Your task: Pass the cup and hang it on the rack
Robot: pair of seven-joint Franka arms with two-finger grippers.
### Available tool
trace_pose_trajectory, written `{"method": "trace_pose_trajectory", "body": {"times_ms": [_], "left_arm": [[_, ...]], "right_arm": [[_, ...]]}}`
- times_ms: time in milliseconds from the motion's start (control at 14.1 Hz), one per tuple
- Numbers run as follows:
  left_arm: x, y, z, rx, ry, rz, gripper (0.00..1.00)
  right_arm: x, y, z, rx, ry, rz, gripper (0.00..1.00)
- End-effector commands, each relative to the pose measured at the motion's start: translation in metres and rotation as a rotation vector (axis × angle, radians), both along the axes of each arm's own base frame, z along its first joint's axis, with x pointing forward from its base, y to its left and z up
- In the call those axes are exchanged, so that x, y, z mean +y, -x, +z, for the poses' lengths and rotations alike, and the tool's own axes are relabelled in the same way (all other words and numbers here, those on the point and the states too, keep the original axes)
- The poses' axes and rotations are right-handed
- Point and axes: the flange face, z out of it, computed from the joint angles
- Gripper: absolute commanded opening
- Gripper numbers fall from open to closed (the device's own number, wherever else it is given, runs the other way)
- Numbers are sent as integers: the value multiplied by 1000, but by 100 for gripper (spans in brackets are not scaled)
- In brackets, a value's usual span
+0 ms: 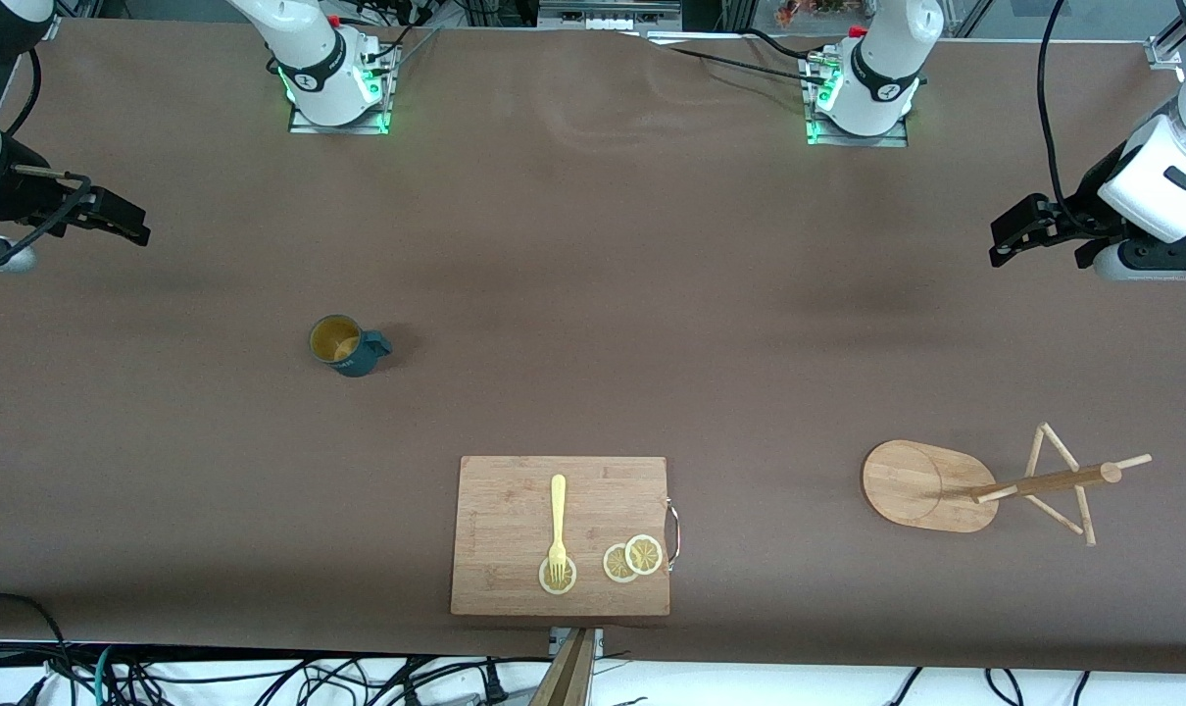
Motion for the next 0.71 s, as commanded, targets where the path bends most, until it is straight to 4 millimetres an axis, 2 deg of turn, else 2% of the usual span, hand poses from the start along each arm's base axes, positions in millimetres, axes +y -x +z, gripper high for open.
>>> {"method": "trace_pose_trajectory", "body": {"times_ms": [0,354,638], "left_arm": [[0,-1,2,-12,-20,-20,100],[-1,-5,2,-24,-20,-22,100],[-3,-6,4,-30,-20,-25,100]], "right_arm": [[3,-1,4,-15,-6,-7,100],[-1,-2,1,-9,-17,-12,100],[9,-1,-1,6,-20,2,100]]}}
